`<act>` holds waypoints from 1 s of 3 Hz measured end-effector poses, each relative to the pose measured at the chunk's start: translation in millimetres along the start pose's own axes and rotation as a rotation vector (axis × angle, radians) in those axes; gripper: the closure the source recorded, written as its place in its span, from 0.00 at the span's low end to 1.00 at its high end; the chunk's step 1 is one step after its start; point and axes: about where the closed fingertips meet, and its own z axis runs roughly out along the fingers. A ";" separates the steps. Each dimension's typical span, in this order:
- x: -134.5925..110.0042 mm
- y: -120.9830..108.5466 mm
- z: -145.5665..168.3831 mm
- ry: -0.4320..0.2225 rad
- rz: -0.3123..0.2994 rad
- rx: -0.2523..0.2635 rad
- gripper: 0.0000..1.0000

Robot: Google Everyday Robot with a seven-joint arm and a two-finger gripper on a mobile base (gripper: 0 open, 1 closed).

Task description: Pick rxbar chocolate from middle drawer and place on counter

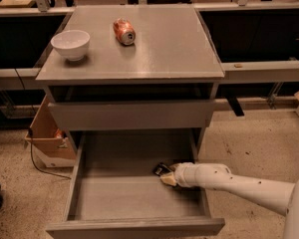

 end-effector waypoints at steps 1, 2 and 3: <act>-3.3 -1.3 -8.7 -0.007 -0.006 0.012 0.92; -36.1 4.8 -45.5 -0.014 -0.066 0.023 1.00; -82.0 5.7 -96.3 -0.027 -0.144 0.052 1.00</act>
Offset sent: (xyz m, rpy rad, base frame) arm -0.0005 -0.0040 0.0992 -0.0570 -0.1052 0.0456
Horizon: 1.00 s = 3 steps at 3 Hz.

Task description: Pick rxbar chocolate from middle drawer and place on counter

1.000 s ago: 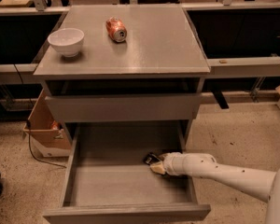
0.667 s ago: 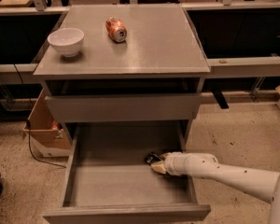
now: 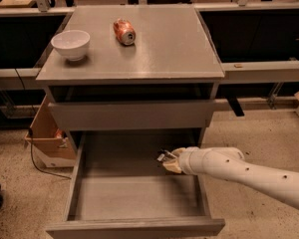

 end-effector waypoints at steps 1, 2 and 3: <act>-34.7 -11.6 -59.3 0.010 -0.057 0.034 1.00; -66.7 -24.1 -119.5 0.042 -0.124 0.084 1.00; -65.7 -23.5 -117.7 0.041 -0.121 0.082 1.00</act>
Offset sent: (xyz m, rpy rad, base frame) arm -0.0229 -0.0632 0.2272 -0.2215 -0.1568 0.0227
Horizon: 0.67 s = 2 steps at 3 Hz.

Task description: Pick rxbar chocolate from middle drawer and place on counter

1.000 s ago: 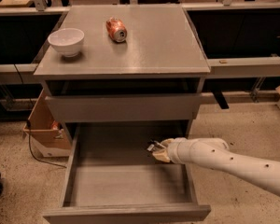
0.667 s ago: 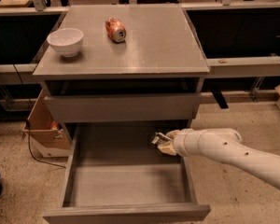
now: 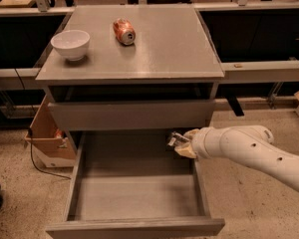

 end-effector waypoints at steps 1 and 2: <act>-5.1 4.3 -10.9 0.030 -0.035 0.022 1.00; -17.4 8.6 -44.2 0.085 -0.100 0.075 1.00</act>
Offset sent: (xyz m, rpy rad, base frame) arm -0.0530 -0.0077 0.1561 -0.3506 -0.1911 -0.0186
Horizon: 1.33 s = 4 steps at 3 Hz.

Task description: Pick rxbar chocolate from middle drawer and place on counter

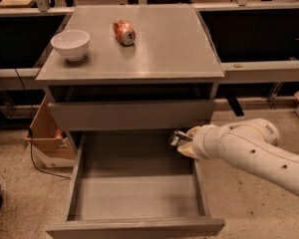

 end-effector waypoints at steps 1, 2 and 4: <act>-38.6 -21.1 -61.7 0.022 -0.094 0.111 1.00; -91.1 -43.9 -95.6 -0.034 -0.164 0.180 1.00; -217.6 -104.4 -111.7 -0.217 -0.326 0.269 1.00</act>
Offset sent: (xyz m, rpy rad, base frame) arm 0.0347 0.0430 0.2461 -0.1318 -0.4068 0.1421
